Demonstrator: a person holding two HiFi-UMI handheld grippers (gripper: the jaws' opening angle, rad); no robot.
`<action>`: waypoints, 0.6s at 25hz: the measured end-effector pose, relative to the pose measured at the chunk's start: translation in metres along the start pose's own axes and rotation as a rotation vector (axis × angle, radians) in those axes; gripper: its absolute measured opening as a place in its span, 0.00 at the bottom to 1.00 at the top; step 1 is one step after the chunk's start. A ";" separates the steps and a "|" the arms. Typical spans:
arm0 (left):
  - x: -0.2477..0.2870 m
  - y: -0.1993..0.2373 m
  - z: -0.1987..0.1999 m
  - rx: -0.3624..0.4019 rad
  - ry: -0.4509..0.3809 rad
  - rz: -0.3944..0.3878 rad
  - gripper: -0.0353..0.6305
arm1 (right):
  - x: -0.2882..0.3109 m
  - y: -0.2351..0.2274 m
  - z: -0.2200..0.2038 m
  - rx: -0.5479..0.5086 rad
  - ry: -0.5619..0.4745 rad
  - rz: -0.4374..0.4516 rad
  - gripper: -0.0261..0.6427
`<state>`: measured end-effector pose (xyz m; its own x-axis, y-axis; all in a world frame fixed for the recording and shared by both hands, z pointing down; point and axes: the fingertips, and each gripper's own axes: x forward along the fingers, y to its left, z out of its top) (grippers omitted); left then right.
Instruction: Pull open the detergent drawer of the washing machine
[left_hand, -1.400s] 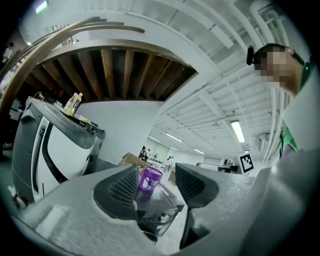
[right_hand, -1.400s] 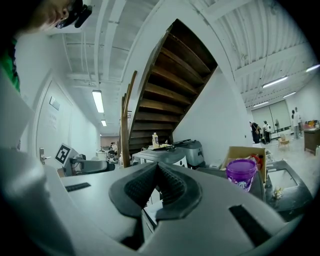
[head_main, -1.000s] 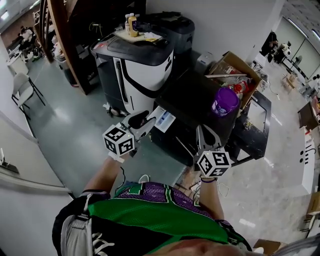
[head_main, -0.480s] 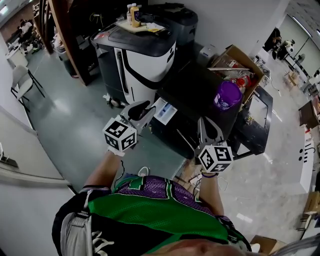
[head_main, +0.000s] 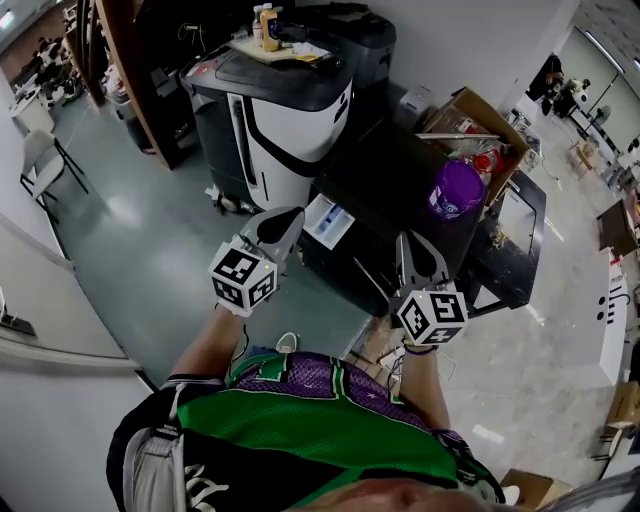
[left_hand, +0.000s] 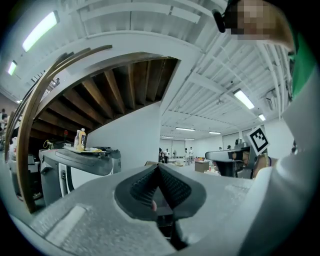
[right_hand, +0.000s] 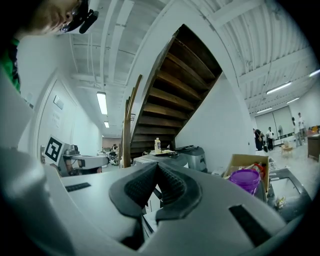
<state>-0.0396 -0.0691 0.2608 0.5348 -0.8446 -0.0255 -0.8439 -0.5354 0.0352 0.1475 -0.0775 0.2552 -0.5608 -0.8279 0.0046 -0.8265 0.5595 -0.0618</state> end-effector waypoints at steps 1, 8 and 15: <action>0.000 -0.001 0.000 0.001 0.003 0.002 0.08 | 0.000 0.000 0.001 -0.005 -0.003 0.002 0.04; -0.002 0.000 0.003 -0.041 0.008 -0.009 0.08 | 0.001 0.003 0.008 -0.032 -0.016 0.003 0.04; -0.003 0.002 0.003 -0.075 -0.006 -0.016 0.08 | 0.005 0.005 0.007 -0.031 -0.011 0.009 0.04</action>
<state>-0.0431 -0.0680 0.2576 0.5476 -0.8361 -0.0325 -0.8296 -0.5476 0.1091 0.1411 -0.0797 0.2474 -0.5675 -0.8233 -0.0065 -0.8229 0.5674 -0.0304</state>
